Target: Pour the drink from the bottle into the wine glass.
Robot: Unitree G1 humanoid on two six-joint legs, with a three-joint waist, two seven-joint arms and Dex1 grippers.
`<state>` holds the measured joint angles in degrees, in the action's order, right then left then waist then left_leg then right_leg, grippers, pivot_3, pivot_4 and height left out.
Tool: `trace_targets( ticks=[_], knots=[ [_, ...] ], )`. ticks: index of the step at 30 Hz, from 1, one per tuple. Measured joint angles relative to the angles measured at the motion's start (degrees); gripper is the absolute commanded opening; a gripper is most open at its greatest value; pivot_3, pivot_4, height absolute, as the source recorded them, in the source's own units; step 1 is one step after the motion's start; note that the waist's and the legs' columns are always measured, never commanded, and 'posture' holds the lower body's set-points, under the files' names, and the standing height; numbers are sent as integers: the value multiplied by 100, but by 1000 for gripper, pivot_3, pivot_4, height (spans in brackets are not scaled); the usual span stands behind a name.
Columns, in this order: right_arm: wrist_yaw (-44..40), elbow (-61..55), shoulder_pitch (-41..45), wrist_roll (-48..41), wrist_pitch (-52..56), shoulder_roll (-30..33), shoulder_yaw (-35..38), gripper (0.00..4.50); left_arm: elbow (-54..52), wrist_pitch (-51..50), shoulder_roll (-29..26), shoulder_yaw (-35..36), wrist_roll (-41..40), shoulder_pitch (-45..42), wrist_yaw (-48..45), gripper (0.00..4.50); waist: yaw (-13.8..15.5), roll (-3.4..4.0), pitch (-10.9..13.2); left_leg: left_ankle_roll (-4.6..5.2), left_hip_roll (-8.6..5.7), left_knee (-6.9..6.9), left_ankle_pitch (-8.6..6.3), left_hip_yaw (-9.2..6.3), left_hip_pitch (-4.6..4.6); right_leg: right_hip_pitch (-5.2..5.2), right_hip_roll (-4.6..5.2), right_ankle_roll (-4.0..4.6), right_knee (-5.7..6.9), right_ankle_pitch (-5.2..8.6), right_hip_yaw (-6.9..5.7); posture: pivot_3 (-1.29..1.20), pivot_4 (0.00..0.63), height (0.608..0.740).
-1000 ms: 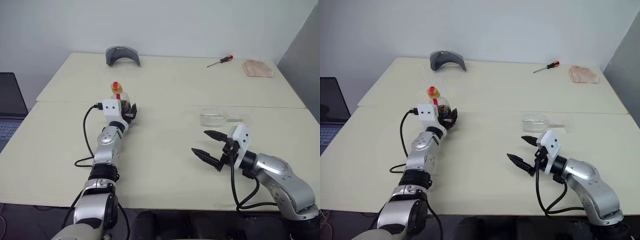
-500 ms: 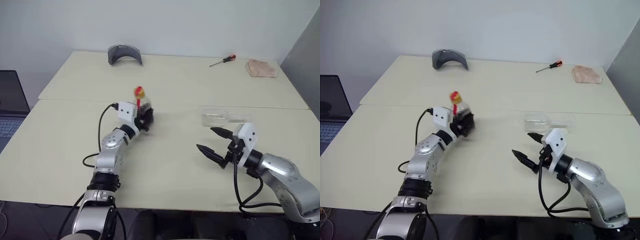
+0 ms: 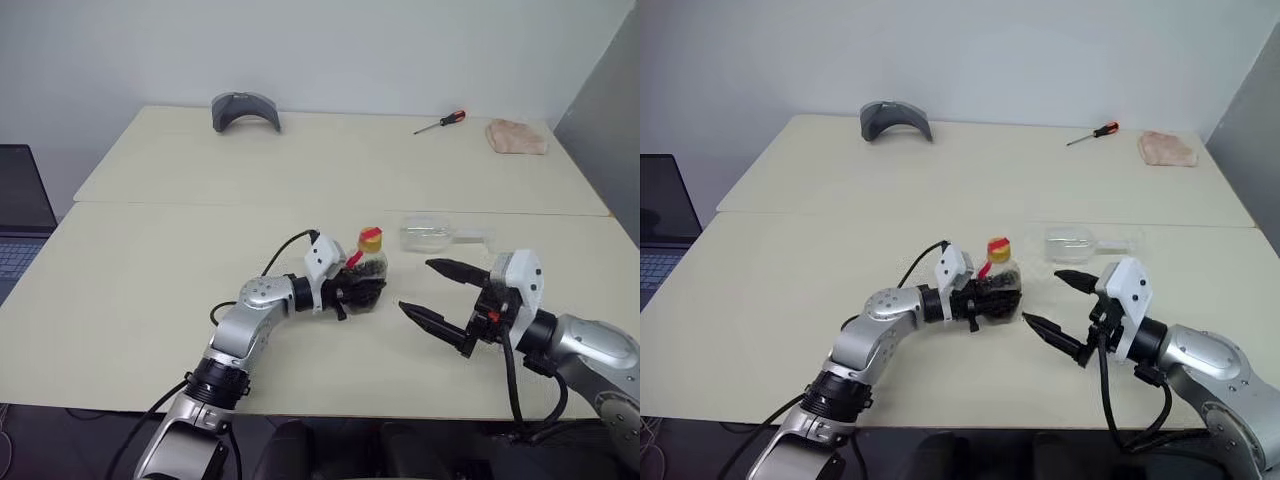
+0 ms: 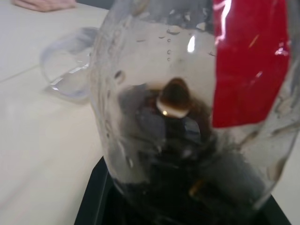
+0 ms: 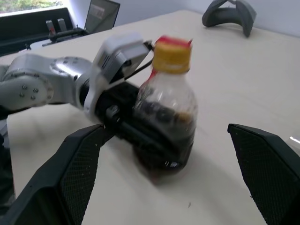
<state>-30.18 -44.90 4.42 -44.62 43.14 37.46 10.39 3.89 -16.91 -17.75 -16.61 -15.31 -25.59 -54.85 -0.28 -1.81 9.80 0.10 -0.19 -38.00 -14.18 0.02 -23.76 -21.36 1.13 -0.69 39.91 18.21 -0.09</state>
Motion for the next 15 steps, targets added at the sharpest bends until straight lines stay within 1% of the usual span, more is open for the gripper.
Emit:
trace_targets(
  ticks=[4,7,15],
  knots=[
    [461,-3,301,-494,373,-71,12,4500,0,23,-3,-213,-5,0,-431,1361,25,0,0,1,-1,0,1,-5,-8,-1,2,0,-6,0,-5,0,150,740],
    [658,-39,442,-631,404,-171,-89,4500,0,26,21,-328,-7,-57,-703,1315,24,0,0,1,-2,1,0,-6,-12,-1,2,0,-12,0,-7,0,150,740],
    [703,-40,567,-680,405,-194,-342,4500,74,146,170,-400,27,-108,-843,1276,19,0,0,3,-3,1,0,-9,-11,0,2,0,-12,0,-10,0,150,740]
  ],
)
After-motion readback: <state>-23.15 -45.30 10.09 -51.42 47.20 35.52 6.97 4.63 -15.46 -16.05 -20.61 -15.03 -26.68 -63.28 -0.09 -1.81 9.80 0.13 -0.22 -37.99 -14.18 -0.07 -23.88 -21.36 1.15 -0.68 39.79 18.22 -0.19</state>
